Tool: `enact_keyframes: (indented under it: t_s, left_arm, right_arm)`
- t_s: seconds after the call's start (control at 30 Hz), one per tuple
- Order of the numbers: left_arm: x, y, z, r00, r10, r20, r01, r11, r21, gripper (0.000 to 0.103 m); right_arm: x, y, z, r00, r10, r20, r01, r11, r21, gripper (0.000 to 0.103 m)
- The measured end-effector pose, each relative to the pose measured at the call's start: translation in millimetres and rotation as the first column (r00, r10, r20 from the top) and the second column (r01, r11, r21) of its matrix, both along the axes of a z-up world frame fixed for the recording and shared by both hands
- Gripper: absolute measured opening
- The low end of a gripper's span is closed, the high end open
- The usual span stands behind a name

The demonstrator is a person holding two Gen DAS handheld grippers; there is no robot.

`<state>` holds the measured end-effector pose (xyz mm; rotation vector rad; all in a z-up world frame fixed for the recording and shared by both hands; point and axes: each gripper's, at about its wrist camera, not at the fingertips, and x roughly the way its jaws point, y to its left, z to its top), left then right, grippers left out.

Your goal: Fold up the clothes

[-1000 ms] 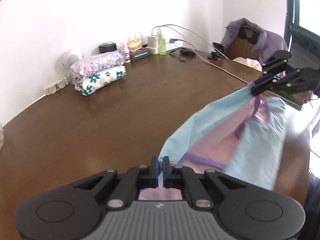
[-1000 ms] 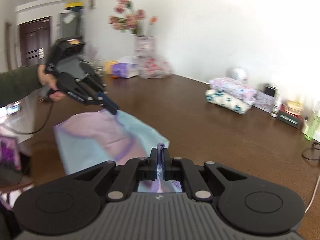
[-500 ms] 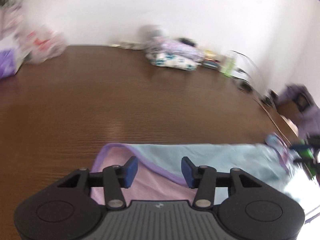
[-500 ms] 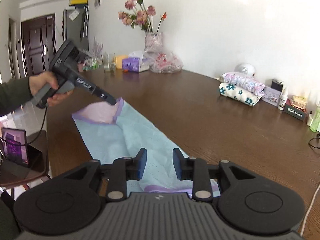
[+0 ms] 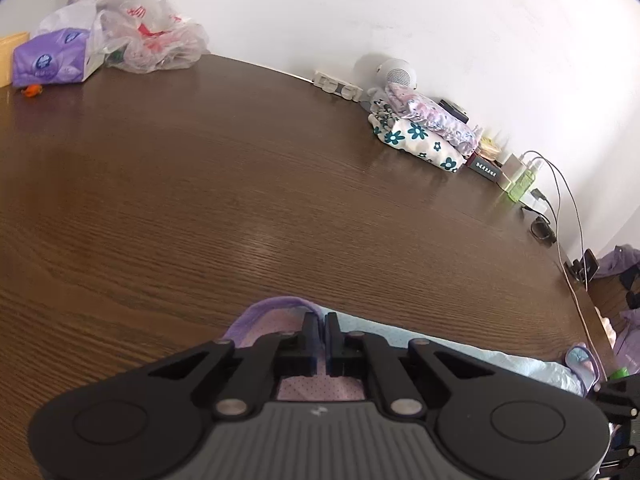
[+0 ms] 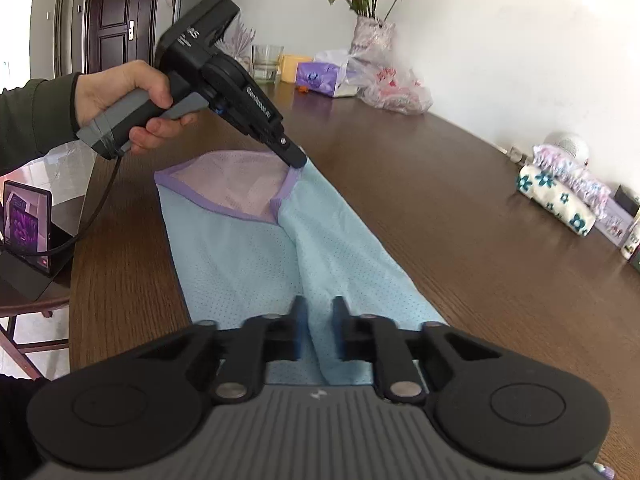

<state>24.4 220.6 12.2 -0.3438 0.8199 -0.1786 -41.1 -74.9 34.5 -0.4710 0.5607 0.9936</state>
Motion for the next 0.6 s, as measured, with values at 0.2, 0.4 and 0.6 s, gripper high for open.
enact_keyframes:
  t_s: [0.2,0.4,0.6]
  left_arm:
    - [-1,0,-1,1.000,-0.012,-0.001,0.012,1.000,0.013,0.002]
    - [-4,-3,3,1.000,-0.031,0.001,0.031,0.999,0.039,0.010]
    - [-37,-23,37,0.987,-0.121,0.108,0.111,0.989,0.093,0.026]
  right_arm:
    - [-4,-23,20,0.999,0.040,-0.036,-0.036,0.994,0.100,0.000]
    - [-11,-13,6,0.999,0.049,-0.011,-0.049,0.999,-0.006,0.005]
    - [-13,-44,30,0.999,-0.029,0.019,0.027,0.995,0.093,0.026]
